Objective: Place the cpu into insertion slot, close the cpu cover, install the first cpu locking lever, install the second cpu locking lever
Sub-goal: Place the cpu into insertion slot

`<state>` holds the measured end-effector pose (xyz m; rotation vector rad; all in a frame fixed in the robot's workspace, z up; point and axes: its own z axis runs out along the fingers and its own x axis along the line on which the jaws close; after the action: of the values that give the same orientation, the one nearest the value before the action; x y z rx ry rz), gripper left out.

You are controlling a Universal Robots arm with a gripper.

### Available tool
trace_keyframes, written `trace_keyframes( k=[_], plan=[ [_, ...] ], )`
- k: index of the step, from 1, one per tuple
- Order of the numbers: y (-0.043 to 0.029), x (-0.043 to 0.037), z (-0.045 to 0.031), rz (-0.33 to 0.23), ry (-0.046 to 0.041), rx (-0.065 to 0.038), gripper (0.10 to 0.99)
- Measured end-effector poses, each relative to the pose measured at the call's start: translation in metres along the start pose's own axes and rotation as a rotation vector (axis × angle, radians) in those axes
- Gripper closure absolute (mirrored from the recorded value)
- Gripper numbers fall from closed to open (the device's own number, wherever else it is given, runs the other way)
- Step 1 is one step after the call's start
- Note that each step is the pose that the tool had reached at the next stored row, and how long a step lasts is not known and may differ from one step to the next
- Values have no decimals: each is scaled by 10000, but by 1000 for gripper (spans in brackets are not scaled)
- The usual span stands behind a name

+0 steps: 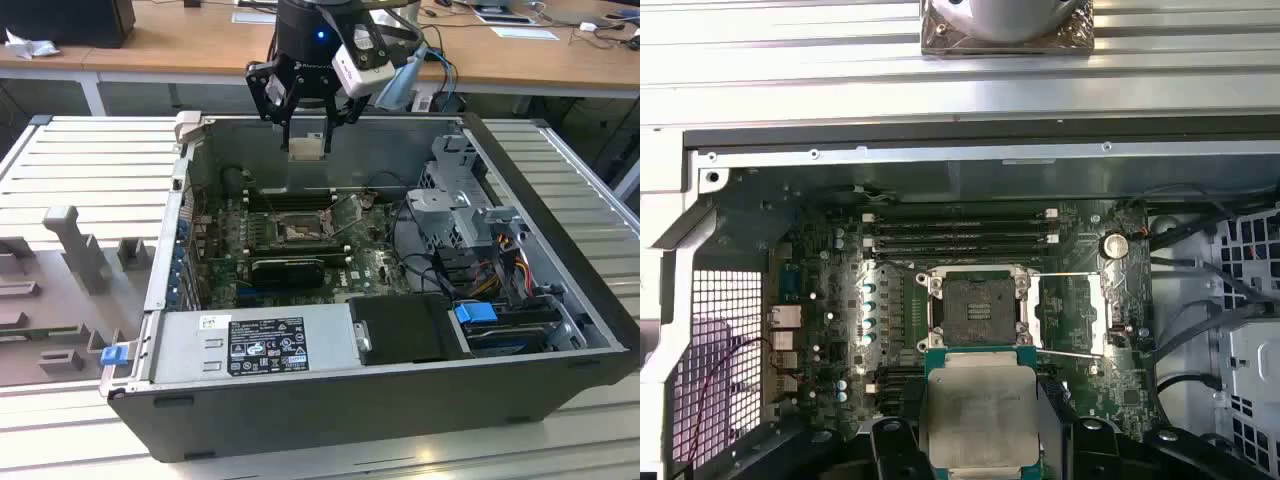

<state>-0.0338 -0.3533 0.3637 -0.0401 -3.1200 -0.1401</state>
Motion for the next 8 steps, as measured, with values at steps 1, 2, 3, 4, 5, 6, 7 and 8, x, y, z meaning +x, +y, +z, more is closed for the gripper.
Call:
trace_keyframes(
  k=[1, 2, 3, 4, 5, 6, 7, 8],
  plan=[
    [0, 0, 0, 217, -19, -3, 557],
    [0, 0, 0, 584, -52, -11, 557],
    [-1, 0, 7, 694, -62, -13, 557],
    [-2, 0, 9, 695, -62, -13, 557],
    [-2, 0, 11, 696, -61, -12, 557],
    [-2, 0, 13, 699, -57, -12, 557],
    [-3, 0, 14, 720, -57, -13, 557],
    [-3, 0, 15, 744, -60, -14, 557]
  ],
)
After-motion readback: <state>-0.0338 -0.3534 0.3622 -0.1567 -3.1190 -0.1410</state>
